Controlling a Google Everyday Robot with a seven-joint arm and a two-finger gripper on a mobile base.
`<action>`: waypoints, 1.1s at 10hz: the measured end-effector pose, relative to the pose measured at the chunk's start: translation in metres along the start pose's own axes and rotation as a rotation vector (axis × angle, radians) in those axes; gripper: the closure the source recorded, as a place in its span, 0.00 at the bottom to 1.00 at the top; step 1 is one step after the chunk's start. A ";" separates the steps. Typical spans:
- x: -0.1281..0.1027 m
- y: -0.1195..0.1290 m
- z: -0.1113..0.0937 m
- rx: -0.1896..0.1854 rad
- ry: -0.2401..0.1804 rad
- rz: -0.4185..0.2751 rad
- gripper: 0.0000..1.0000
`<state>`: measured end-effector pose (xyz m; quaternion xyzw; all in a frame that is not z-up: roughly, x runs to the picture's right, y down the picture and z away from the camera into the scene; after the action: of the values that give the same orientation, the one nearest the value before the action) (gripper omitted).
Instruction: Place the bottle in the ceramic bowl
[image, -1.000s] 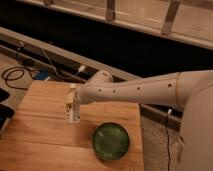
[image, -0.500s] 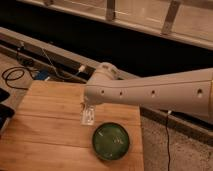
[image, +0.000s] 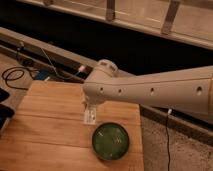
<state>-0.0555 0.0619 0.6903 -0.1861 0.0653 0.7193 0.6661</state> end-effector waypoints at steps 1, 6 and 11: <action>0.002 -0.009 0.012 -0.002 0.022 0.021 1.00; 0.031 -0.070 0.049 0.001 0.092 0.183 1.00; 0.030 -0.067 0.048 -0.002 0.091 0.181 1.00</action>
<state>0.0003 0.1131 0.7343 -0.2125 0.1112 0.7673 0.5947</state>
